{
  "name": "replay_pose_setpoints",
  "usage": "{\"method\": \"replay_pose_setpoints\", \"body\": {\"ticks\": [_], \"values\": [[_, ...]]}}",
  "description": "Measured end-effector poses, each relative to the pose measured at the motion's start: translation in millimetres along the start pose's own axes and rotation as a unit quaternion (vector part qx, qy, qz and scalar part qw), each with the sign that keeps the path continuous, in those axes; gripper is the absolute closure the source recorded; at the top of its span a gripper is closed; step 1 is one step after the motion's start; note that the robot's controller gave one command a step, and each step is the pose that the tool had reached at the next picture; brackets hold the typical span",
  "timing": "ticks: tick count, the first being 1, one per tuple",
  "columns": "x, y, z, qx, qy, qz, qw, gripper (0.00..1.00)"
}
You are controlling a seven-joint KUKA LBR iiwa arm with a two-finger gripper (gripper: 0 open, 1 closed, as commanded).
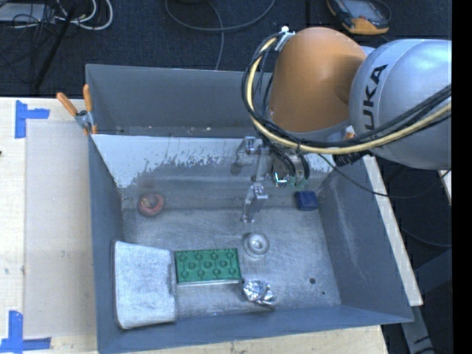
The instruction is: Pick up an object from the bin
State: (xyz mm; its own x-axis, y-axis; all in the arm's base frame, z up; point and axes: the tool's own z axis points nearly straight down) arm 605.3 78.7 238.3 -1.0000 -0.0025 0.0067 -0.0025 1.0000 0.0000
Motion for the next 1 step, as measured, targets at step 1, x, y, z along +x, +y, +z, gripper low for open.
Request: {"method": "replay_pose_setpoints", "body": {"ticks": [1], "values": [[30.5, 16.4, 164.9, -0.001, -0.0021, 0.133, 0.9911, 0.00]]}}
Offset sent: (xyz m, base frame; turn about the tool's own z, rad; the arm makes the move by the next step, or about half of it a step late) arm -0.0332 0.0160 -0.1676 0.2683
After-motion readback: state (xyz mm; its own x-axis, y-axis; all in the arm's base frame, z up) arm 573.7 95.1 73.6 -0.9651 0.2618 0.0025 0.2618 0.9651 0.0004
